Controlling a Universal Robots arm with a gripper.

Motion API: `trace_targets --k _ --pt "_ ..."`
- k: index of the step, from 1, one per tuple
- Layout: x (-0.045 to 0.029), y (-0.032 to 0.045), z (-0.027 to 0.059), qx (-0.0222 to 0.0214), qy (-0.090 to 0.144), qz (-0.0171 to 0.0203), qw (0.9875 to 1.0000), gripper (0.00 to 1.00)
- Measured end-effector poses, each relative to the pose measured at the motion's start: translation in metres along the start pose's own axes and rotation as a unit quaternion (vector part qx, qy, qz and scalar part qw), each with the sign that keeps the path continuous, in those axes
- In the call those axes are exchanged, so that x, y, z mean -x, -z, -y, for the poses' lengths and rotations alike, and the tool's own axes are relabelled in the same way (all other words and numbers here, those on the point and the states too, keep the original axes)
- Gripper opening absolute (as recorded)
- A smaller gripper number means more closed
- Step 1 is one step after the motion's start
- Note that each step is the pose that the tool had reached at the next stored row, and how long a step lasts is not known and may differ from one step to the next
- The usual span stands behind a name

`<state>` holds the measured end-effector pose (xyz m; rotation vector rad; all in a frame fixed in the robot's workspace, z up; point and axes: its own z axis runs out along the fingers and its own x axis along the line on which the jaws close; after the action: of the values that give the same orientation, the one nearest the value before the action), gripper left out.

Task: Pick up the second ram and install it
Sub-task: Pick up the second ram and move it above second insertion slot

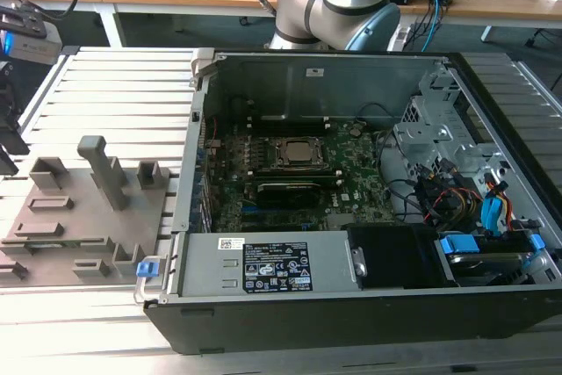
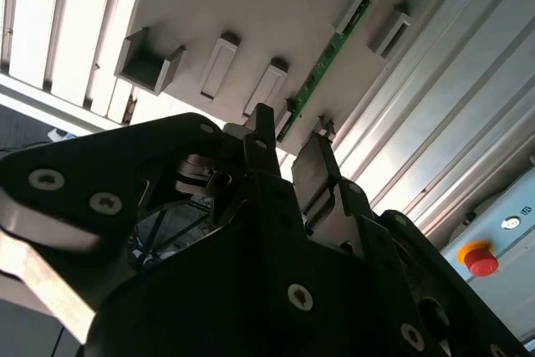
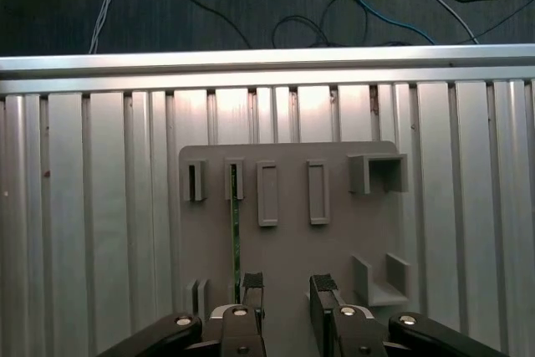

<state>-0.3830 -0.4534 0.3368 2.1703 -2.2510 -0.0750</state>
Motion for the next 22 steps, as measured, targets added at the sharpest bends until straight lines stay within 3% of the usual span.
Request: trace_targets --k 22 --pt "-0.0018 -0.0185 0.0009 0.0000 0.000 0.0000 1.0000 0.36"
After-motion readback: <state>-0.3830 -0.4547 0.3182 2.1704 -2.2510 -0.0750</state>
